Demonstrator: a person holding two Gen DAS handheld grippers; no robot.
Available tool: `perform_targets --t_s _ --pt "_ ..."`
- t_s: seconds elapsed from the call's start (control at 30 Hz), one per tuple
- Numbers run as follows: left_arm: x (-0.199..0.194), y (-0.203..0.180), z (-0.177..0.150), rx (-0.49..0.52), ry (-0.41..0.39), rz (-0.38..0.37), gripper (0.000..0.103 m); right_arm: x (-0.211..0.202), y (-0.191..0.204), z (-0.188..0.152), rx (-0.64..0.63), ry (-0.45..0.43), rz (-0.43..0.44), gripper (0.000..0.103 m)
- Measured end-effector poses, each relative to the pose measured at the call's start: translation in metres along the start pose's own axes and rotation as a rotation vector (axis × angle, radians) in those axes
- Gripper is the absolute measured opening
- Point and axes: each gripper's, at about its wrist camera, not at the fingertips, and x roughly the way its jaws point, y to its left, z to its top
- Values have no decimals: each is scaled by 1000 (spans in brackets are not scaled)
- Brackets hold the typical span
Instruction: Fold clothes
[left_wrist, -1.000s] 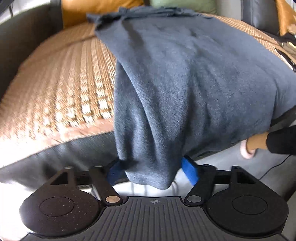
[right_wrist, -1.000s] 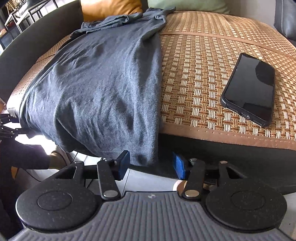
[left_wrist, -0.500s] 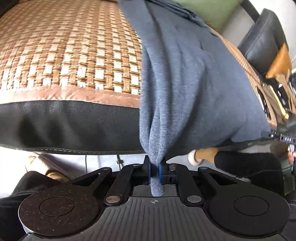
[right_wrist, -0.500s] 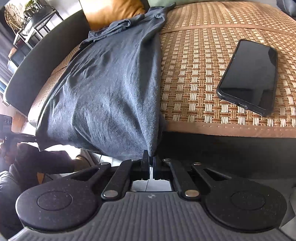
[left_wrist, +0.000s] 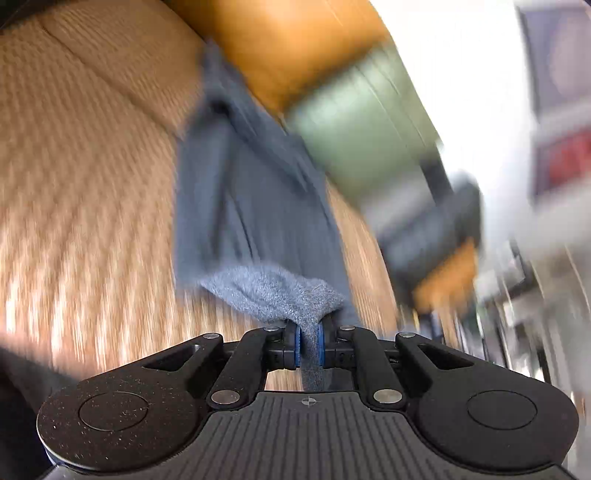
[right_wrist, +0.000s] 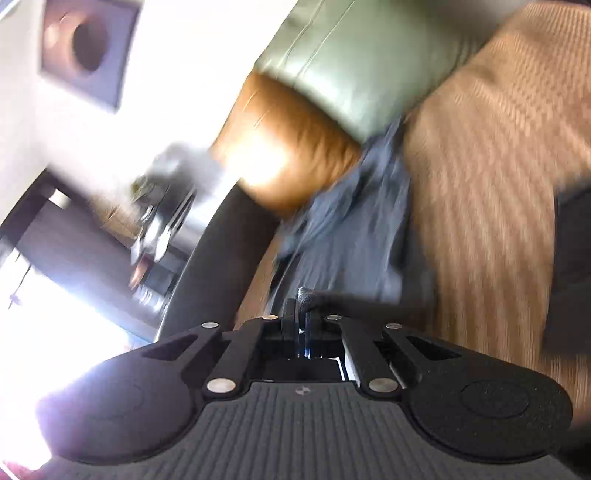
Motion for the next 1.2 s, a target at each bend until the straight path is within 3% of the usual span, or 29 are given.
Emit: perform_targets --t_s 0.1,0.2,0.27,0.33,0.47,0.6,0.67,0.73,0.77,0.83,0.87,0.9,0.93,1.0,1.1,1.2 --pt "36 16 34 -61 -24 85 16 59 -16 47 24 -28 -139 3" --pt "72 33 67 -123 -47 171 27 116 -35 70 28 27 -226 3" --pt "94 43 88 -161 -62 222 27 139 -45 75 22 73 -256 3" --pt "91 47 92 -159 -72 205 27 156 -54 77 26 105 -279 4" --pt "85 53 99 -156 -92 171 27 166 -67 82 62 101 -267 3" --pt "81 54 108 -159 -140 162 27 163 -77 96 128 4 -190 3" --pt "88 57 113 -175 -154 225 27 169 -83 98 147 -19 -237 3" --pt "100 62 116 -183 -128 274 27 180 -90 96 167 6 -344 4" --pt "97 60 116 -186 -126 255 30 179 -91 94 167 5 -354 4" --pt "91 55 115 -186 -123 219 50 172 -80 91 148 -19 -344 14" --pt "82 48 113 -158 -122 207 62 168 -73 90 129 -29 -334 25" --pt "72 42 110 -127 -121 200 66 160 -63 90 86 -37 -337 50" --pt "61 34 105 -76 -121 225 68 152 -53 89 42 -44 -342 58" --pt "39 20 95 25 -119 274 79 134 -36 84 -41 -44 -343 58" --pt "21 3 63 162 -95 353 80 110 -20 65 -153 -13 -366 58" --pt "31 -6 27 287 -38 387 80 103 -13 44 -246 40 -381 58"
